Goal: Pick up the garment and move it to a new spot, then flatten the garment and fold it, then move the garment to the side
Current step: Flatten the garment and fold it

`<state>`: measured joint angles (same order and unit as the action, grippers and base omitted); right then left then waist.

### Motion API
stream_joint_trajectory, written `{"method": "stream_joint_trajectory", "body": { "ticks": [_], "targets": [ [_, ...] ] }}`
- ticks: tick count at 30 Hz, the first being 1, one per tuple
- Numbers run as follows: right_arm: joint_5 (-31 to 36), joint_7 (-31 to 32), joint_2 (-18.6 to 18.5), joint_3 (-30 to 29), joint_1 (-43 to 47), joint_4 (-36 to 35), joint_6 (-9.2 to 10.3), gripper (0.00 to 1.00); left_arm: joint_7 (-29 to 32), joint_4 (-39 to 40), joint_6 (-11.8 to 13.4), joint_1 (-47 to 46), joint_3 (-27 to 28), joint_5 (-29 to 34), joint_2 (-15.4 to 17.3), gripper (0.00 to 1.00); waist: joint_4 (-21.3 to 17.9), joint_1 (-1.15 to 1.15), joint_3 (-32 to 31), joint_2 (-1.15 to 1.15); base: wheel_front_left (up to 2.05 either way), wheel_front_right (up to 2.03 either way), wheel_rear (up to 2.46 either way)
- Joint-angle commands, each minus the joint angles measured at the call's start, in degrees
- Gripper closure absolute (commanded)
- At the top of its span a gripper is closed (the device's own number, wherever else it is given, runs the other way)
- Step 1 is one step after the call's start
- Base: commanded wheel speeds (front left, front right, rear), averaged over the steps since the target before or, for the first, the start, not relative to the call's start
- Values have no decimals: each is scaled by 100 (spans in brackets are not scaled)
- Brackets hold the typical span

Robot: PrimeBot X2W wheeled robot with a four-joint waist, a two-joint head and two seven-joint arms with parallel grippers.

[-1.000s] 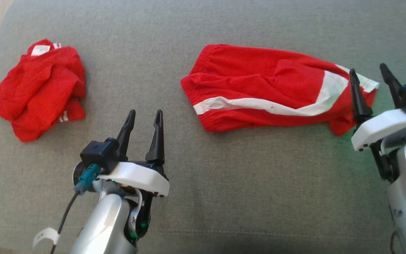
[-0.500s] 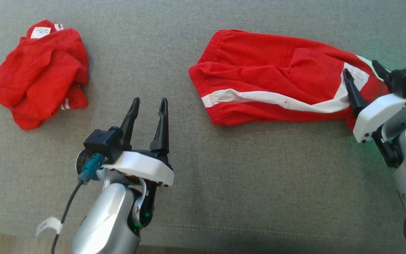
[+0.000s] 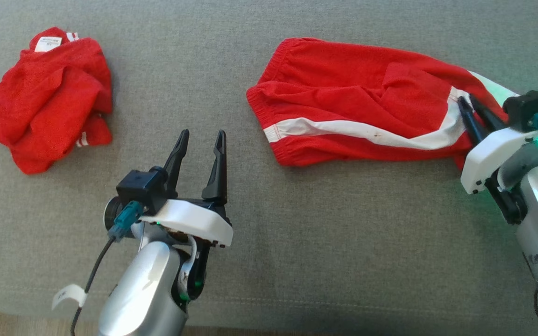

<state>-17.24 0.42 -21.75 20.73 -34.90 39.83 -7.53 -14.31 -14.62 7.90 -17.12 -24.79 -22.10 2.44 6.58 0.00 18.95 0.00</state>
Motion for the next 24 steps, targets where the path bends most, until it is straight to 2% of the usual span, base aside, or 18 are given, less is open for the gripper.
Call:
{"method": "stream_joint_trajectory", "body": {
  "ticks": [1, 10, 17, 24],
  "targets": [
    [-52, -75, -89, 90, -123, -115, 4, 100, -69, 150, 31, -207, 189, 21, 44, 0, -13, 0, -13, 0, 0, 0, 0],
    [-246, -441, -123, 57, 44, -283, 4, 100, -69, 92, 33, -153, 223, 4, 43, 0, -157, 0, -216, 0, 0, 0, 0],
    [-229, -645, 8, -299, 635, -907, 4, 100, -69, 30, 12, 16, 331, 46, 43, 0, -437, 0, -582, 0, 0, 0, 0],
    [-92, -504, 271, -817, 1507, -1720, 4, 100, -69, 8, -21, 174, 424, 84, 43, 0, -755, 0, -820, 0, 0, 0, 0]
  ]
}}
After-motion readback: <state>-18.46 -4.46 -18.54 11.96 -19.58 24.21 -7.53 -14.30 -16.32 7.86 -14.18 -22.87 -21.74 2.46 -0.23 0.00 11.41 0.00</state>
